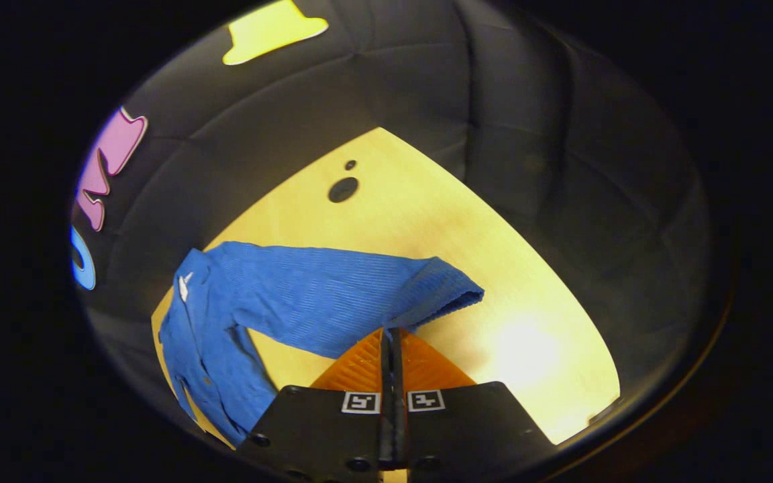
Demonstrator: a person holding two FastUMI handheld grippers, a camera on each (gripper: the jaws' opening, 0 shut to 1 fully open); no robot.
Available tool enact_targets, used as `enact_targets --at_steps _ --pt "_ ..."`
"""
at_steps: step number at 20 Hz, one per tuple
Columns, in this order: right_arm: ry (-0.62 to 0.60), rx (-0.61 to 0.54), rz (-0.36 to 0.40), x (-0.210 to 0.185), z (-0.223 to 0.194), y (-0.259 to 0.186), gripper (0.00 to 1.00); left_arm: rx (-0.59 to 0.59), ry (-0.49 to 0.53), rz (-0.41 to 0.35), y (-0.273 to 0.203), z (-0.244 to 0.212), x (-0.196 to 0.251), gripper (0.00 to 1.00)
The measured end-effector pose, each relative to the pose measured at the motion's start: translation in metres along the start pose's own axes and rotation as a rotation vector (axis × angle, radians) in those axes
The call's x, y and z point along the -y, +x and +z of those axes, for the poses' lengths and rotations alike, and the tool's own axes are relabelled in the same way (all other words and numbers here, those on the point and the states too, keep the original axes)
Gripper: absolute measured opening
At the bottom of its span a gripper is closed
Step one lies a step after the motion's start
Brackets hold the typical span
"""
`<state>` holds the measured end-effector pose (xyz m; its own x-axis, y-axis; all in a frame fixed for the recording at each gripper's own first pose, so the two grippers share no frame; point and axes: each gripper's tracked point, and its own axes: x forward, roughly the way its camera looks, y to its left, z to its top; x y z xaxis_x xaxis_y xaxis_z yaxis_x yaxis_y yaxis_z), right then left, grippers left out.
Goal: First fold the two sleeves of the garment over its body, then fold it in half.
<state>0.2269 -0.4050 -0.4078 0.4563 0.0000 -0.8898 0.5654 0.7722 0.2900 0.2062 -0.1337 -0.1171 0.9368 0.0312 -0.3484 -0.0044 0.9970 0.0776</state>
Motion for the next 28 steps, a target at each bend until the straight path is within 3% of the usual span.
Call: enact_targets --at_steps 10,21,24,28 --pt "-0.266 0.011 0.288 -0.245 -0.002 -0.008 0.00 -0.018 -0.068 0.126 -0.033 -0.015 -0.056 0.83" --pt "-0.377 -0.125 0.510 -0.472 -0.123 0.013 0.00 -0.116 -0.132 0.310 -0.078 -0.064 -0.133 0.84" --pt "-0.446 -0.142 0.519 -0.513 -0.164 0.030 0.00 -0.133 -0.144 0.334 -0.081 -0.072 -0.142 0.84" --pt "-0.470 -0.191 0.456 -0.538 -0.215 0.067 0.00 -0.141 -0.184 0.344 -0.079 -0.086 -0.156 0.84"
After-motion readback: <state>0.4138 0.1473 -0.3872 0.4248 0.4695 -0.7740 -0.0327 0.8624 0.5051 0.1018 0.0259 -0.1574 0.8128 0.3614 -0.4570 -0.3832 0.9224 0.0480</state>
